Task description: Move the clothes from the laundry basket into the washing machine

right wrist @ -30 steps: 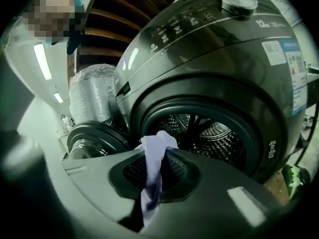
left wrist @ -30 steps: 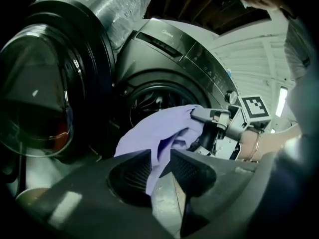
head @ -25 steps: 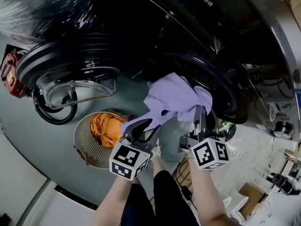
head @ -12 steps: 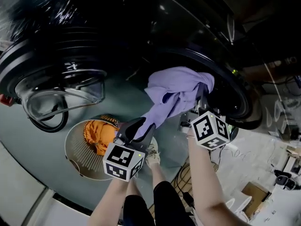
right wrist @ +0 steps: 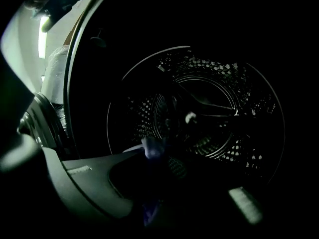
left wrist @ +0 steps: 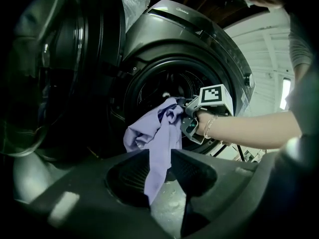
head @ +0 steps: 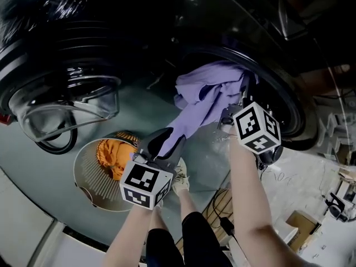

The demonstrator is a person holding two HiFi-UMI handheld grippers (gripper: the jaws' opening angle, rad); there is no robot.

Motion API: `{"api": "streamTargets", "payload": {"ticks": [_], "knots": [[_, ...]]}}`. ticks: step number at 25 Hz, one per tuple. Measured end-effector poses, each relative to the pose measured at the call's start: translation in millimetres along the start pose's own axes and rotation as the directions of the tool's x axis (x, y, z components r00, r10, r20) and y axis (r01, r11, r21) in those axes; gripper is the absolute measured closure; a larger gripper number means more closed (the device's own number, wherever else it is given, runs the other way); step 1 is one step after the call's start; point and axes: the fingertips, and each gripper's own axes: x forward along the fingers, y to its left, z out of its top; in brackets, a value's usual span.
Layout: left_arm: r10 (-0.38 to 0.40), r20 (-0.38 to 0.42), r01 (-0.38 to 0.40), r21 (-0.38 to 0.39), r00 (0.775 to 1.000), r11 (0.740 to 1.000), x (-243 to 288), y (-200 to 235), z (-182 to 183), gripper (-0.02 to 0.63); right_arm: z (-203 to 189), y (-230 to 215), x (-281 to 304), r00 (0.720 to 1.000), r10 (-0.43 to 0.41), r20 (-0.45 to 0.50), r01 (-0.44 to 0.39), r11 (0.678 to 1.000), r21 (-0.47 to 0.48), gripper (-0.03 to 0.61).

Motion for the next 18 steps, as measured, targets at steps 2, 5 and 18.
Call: {"api": "streamTargets", "payload": {"ticks": [2,5,18], "knots": [[0.002,0.000,-0.002,-0.002,1.000,1.000,-1,2,-2,0.495,7,-3,6,1.000,-0.015,0.021,0.015,1.000,0.001,0.546],[0.008,-0.001,-0.008,-0.008,1.000,1.000,-3,7,-4,0.495,3,-7,17,0.999,-0.031,0.014,0.031,0.999,-0.007,0.546],[0.004,-0.035,-0.005,-0.036,0.999,0.999,-2,20,-19,0.495,-64,-23,30,0.969,-0.044,-0.241,0.061,0.996,0.063,0.164]]}}
